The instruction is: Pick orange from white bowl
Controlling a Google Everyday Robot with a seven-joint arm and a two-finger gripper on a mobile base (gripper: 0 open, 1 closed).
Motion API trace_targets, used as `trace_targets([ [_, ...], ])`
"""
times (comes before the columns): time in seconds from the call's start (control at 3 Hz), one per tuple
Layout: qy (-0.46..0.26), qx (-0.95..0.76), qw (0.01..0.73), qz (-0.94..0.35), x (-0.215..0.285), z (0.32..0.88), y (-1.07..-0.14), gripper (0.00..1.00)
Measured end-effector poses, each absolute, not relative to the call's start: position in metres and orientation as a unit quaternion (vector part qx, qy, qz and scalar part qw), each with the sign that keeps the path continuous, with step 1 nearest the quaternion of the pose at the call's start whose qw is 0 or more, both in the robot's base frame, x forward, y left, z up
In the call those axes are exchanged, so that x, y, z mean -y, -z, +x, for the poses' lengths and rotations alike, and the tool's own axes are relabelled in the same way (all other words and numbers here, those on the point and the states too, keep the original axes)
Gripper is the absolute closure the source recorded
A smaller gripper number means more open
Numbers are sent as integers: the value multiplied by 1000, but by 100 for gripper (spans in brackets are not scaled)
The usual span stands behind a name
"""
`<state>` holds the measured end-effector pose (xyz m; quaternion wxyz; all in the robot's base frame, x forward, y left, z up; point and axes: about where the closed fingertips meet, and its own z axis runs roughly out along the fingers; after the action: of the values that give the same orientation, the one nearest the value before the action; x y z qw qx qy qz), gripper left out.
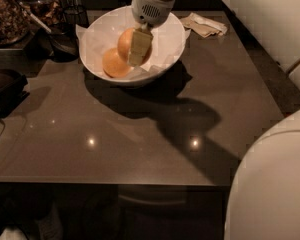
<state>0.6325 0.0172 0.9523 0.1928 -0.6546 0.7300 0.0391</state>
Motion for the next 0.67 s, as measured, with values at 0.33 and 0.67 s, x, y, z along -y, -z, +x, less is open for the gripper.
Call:
trace_targets([
  [0.33, -43, -756, 193, -624, -23, 604, -967, 100],
  [0.67, -43, -779, 207, -590, -24, 572, -974, 100],
])
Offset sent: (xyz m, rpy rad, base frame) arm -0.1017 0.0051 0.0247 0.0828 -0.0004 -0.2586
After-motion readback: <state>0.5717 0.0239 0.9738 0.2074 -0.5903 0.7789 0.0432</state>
